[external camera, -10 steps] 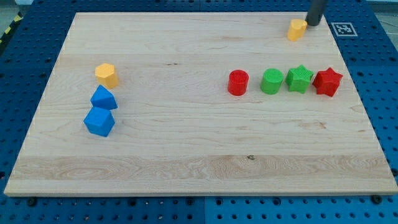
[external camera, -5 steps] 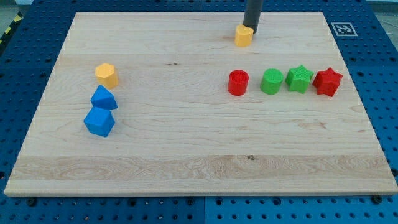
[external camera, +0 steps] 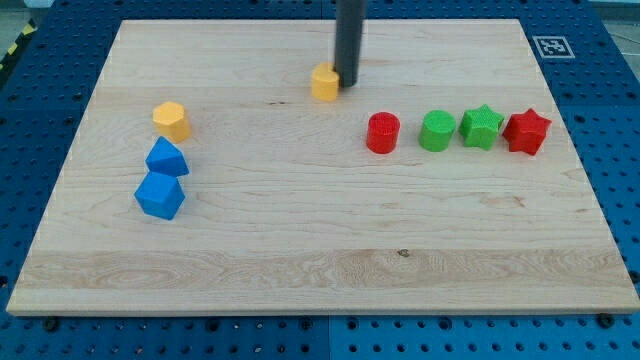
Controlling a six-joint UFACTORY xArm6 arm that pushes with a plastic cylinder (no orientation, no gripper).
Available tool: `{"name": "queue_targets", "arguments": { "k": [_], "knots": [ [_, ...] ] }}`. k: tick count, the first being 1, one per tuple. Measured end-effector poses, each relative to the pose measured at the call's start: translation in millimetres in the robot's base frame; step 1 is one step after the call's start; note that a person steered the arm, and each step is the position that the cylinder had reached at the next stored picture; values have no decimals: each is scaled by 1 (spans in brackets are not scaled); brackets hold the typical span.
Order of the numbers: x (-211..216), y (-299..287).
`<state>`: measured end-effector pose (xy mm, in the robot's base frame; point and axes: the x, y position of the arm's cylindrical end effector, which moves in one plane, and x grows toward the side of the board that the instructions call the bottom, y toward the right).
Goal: Move the yellow heart to the top of the yellow hexagon
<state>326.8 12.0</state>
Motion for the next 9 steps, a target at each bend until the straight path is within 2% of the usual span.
{"name": "queue_targets", "arguments": {
  "k": [4,5,6,7,8,9],
  "knots": [
    [8,-191],
    [8,-216],
    [-14,-203],
    [3,-161],
    [40,-126],
    [66,-120]
  ]
}}
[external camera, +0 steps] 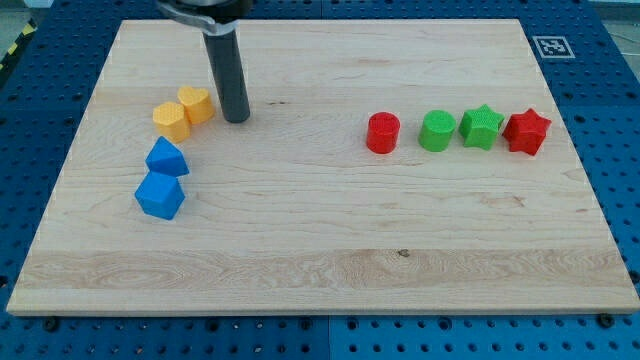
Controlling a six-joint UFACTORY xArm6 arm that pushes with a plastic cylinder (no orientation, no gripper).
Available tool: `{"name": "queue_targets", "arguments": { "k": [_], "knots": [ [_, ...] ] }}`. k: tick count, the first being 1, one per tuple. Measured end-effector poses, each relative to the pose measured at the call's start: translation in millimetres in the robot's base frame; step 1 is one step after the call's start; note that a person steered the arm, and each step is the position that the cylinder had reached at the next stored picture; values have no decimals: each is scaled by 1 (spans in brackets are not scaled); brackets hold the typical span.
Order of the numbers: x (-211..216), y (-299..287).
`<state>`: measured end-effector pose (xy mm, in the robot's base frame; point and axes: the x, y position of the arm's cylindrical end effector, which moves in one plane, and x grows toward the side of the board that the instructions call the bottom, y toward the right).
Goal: Move the yellow heart to the top of the yellow hexagon
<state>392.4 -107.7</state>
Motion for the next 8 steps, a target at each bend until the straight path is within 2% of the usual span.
{"name": "queue_targets", "arguments": {
  "k": [1,2,3,5,6,7,8],
  "knots": [
    [14,-12],
    [13,-53],
    [-17,-61],
    [-28,-42],
    [-24,-2],
    [-42,-17],
    [-84,-40]
  ]
}}
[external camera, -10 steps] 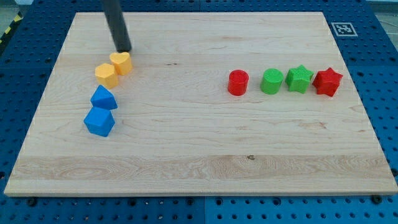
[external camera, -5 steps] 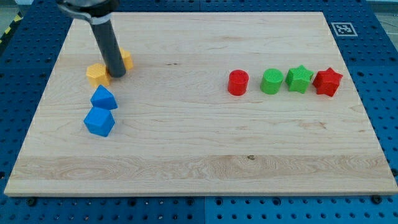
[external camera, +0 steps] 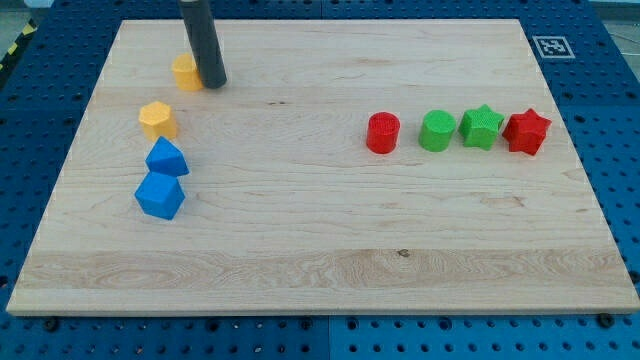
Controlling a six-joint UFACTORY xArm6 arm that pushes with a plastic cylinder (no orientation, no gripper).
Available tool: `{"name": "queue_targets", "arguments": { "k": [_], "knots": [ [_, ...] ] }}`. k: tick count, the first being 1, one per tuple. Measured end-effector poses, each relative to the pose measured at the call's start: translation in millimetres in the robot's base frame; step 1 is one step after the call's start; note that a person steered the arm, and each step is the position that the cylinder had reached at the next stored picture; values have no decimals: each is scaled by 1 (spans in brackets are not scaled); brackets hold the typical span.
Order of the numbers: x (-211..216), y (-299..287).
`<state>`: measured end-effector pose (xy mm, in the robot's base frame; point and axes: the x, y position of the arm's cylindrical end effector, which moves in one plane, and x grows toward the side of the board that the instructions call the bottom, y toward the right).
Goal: Move the yellow heart to the top of the yellow hexagon
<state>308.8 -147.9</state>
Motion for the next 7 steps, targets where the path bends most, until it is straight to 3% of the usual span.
{"name": "queue_targets", "arguments": {
  "k": [2,5,7],
  "knots": [
    [-22,-28],
    [5,-47],
    [-13,-88]
  ]
}}
